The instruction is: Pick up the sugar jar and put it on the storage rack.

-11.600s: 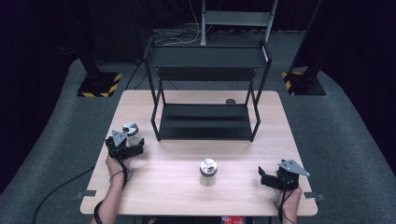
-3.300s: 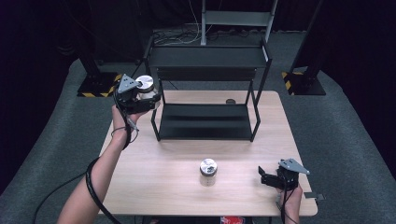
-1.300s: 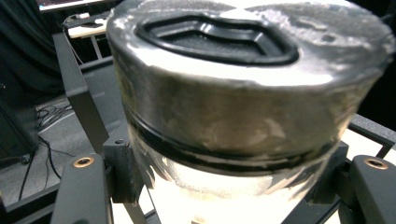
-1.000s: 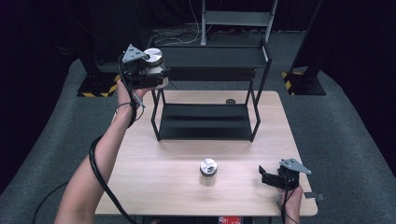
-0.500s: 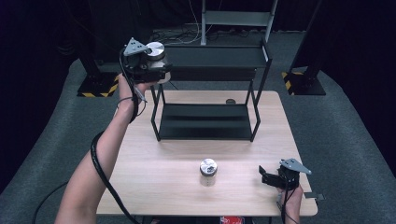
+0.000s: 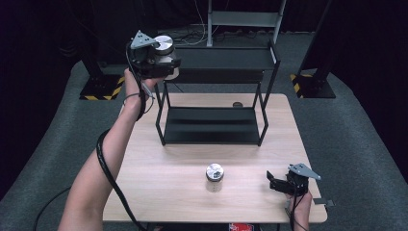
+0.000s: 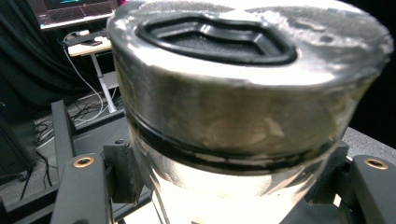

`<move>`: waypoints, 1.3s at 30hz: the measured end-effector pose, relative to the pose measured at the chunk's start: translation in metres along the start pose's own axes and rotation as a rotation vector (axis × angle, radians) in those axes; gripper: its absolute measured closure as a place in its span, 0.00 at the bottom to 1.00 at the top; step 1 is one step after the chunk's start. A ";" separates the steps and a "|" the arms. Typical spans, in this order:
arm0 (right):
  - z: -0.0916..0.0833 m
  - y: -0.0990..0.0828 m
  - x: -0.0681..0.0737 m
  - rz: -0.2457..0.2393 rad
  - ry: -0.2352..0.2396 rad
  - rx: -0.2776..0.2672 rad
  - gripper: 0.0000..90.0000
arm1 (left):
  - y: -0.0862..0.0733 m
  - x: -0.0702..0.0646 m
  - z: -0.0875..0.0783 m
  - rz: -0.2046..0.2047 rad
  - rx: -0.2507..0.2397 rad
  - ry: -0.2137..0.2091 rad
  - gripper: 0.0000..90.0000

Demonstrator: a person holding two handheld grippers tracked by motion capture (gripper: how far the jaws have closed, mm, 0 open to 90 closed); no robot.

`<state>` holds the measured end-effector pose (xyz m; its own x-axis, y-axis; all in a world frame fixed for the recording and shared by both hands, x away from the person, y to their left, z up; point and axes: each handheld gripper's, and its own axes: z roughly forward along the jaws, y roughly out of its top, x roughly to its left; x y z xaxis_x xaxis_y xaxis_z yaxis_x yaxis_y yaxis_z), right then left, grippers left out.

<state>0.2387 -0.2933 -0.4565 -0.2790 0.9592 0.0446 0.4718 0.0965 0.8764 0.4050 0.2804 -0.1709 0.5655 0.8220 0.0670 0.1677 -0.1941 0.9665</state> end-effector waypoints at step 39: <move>0.000 0.000 -0.002 0.002 0.007 0.000 0.01 | 0.027 0.003 0.044 -0.019 0.067 0.063 0.34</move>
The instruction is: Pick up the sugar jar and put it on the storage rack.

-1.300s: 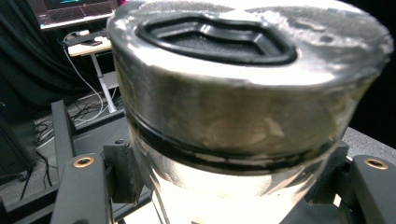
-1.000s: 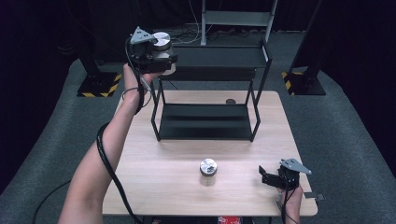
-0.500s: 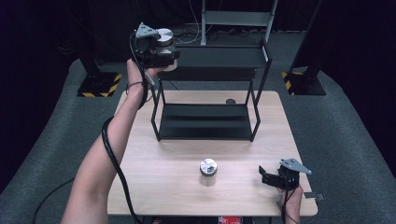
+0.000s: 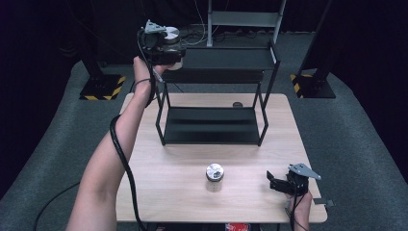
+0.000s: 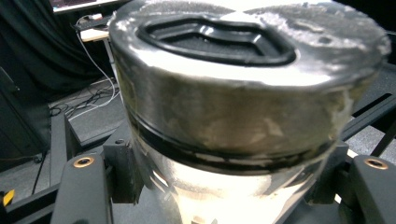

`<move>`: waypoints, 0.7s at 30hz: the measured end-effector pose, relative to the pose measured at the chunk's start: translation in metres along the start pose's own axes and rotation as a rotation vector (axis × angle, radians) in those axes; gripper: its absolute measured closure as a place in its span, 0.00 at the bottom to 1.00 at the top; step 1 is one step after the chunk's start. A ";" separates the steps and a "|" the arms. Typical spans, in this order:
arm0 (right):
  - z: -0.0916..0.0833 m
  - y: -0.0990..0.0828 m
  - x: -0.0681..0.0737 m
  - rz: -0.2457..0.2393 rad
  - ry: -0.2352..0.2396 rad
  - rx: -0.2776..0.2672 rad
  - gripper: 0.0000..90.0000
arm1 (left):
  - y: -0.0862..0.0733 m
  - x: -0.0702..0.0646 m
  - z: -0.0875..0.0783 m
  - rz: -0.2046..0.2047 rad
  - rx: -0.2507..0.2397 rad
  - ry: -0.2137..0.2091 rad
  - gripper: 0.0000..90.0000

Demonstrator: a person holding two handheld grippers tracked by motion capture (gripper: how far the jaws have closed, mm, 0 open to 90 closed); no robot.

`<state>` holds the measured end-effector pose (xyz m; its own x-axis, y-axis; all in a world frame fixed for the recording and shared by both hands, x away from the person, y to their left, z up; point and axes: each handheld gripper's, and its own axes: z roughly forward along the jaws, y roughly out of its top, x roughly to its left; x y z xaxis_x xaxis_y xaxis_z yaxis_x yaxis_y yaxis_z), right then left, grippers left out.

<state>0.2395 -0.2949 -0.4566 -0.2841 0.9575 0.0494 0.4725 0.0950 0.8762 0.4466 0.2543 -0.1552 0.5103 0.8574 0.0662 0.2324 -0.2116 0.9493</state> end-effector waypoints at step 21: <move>0.000 -0.001 0.000 -0.001 0.000 -0.003 0.01 | 0.018 -0.012 0.025 0.023 0.037 0.018 0.34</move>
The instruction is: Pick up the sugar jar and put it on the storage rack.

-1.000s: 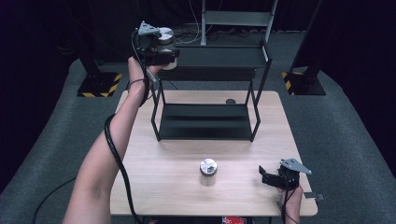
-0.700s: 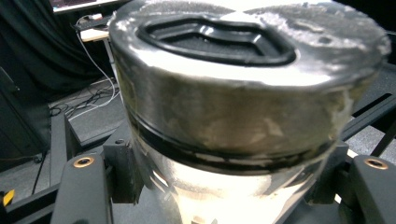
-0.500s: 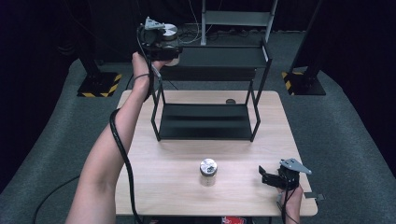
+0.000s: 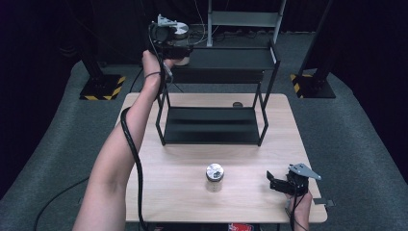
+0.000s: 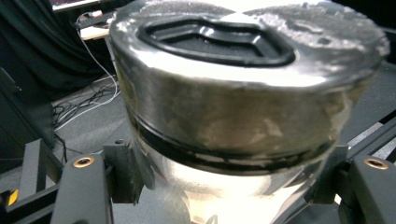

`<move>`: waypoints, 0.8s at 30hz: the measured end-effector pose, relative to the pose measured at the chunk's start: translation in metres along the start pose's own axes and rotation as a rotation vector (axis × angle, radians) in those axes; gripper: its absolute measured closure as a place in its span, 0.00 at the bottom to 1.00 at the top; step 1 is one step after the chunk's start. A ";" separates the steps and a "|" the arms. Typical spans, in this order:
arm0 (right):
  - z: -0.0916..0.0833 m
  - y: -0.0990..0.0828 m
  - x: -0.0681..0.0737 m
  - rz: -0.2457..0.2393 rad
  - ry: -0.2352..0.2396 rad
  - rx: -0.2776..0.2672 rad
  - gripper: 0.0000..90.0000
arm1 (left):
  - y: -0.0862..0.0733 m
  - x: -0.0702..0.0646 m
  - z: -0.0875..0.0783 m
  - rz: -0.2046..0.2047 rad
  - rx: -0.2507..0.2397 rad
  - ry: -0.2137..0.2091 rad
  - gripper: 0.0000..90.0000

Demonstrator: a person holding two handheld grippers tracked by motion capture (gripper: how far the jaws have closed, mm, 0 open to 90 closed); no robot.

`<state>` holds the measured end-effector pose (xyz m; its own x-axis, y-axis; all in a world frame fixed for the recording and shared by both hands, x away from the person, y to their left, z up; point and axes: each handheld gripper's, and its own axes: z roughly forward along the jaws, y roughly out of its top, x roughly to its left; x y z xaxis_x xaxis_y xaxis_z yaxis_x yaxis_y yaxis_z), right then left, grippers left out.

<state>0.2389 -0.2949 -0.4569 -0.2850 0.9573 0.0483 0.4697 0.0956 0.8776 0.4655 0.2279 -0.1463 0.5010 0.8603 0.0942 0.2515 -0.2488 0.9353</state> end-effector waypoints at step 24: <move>-0.001 -0.001 0.000 -0.004 0.003 -0.004 0.01 | 0.000 -0.002 0.018 -0.019 0.029 0.011 0.34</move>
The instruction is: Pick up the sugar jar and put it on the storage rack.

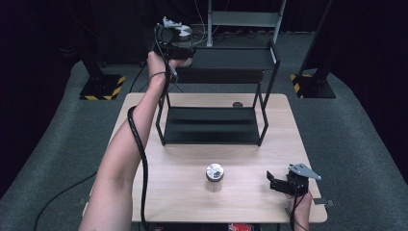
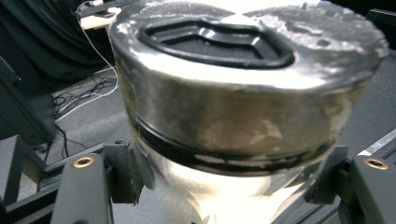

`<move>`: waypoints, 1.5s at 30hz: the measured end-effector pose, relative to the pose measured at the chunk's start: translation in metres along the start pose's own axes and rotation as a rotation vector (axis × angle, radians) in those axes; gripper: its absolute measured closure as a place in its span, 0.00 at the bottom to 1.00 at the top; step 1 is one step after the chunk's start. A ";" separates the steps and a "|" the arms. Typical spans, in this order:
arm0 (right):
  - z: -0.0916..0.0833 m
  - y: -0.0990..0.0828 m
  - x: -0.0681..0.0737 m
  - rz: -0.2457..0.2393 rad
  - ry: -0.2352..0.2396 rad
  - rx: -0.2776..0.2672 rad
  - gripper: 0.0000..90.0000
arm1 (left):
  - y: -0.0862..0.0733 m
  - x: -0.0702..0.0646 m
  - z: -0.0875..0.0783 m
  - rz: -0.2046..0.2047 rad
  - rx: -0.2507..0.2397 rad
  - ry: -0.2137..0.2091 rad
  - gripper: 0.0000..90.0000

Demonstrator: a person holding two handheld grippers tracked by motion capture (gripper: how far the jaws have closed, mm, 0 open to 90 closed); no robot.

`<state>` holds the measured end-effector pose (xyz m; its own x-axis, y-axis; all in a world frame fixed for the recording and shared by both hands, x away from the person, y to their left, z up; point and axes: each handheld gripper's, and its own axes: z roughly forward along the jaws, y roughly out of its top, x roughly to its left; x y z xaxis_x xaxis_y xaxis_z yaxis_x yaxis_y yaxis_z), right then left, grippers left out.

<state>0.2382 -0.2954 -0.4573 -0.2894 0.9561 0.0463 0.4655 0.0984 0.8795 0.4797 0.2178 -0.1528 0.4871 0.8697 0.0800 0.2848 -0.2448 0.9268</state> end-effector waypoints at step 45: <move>0.000 0.000 0.000 -0.002 0.002 -0.001 0.01 | 0.016 0.019 -0.006 -0.100 0.095 -0.043 0.06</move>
<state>0.2381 -0.2956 -0.4574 -0.2920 0.9554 0.0450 0.4643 0.1005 0.8800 0.4880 0.2329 -0.1344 0.4868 0.8731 -0.0282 0.4089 -0.1993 0.8905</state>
